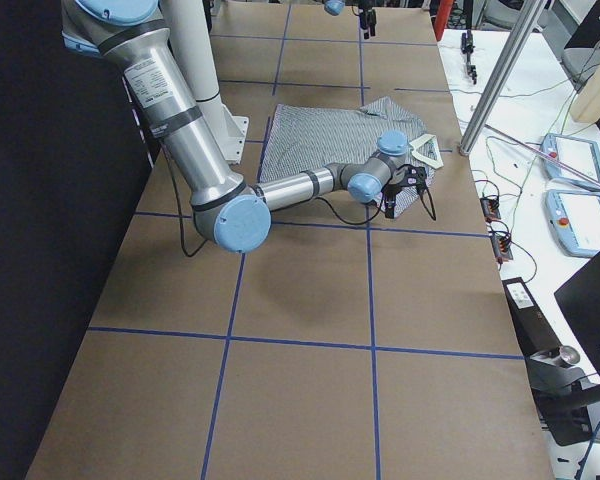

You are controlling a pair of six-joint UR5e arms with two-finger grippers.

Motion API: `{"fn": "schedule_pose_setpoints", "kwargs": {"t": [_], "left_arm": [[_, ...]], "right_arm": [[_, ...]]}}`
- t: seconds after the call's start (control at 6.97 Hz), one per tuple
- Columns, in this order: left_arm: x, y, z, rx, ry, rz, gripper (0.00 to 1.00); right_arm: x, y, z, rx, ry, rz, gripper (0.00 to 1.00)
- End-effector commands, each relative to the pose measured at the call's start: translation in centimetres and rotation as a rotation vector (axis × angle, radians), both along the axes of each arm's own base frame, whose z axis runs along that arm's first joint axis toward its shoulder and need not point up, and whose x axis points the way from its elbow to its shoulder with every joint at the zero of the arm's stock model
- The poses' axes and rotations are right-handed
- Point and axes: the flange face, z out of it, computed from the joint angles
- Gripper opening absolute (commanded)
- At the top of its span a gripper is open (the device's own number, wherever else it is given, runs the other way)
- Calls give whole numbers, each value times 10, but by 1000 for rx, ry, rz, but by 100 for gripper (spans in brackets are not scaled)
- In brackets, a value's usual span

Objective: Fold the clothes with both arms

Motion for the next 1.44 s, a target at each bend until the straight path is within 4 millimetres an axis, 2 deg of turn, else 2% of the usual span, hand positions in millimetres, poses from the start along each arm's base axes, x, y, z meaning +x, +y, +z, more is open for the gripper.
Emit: {"fn": "schedule_pose_setpoints", "kwargs": {"t": [0.0,0.43,0.57,0.72,0.86,1.0,1.15,1.29], "left_arm": [[5,2,-6,5,14,-4,100],[7,8,-5,10,38,-9,100],[7,8,-5,8,38,-10,100],[7,8,-4,7,37,-10,100],[6,9,-5,9,39,-9,100],[6,10,-7,14,40,-8,100],[6,10,-7,14,40,-8,100],[6,10,-6,12,39,-8,100]], "right_arm": [[-15,-9,9,-13,38,18,77],[-24,-15,6,-17,45,15,66],[-27,-14,10,-20,51,11,57],[-29,-14,13,-15,64,19,53],[-29,-14,14,-16,65,19,45],[-29,-14,15,-18,67,19,27],[-29,-14,17,-21,69,19,0],[-29,-14,17,-20,69,18,0]]}}
